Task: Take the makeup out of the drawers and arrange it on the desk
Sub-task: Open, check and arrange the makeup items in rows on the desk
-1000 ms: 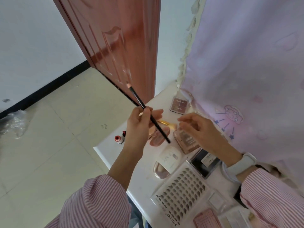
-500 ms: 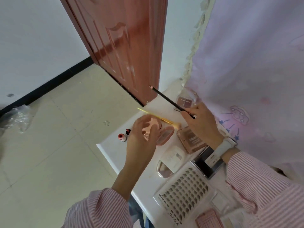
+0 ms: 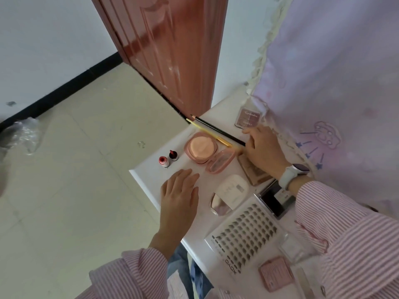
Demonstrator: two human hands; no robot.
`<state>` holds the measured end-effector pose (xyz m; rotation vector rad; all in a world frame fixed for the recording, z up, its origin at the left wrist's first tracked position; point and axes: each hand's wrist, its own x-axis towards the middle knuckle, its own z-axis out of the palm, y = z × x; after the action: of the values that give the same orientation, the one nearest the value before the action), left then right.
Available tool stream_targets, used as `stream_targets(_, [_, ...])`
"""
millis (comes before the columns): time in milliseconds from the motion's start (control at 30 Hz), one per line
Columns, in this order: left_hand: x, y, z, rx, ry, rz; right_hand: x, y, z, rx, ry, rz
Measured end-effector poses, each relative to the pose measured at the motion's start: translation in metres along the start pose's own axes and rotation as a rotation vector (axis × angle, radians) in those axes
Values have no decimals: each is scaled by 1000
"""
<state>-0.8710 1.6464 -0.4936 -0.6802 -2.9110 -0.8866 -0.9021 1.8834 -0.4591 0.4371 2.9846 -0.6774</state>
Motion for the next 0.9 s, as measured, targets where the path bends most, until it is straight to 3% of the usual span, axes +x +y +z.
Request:
stream_targets(100, [-5,-3,9,92,6,46,2,0,-4,83,-21,-14])
stream_targets(367, [-7,-3,13,178,8,45,10,-1,12,-136,147,-233])
stream_targets(667, [-7,-4,16,218,8,41,8,9,11,-158,128,-256])
stream_targets(900, [-8,-3,16,220,-12,20,-40,22,-22,147,171,-32])
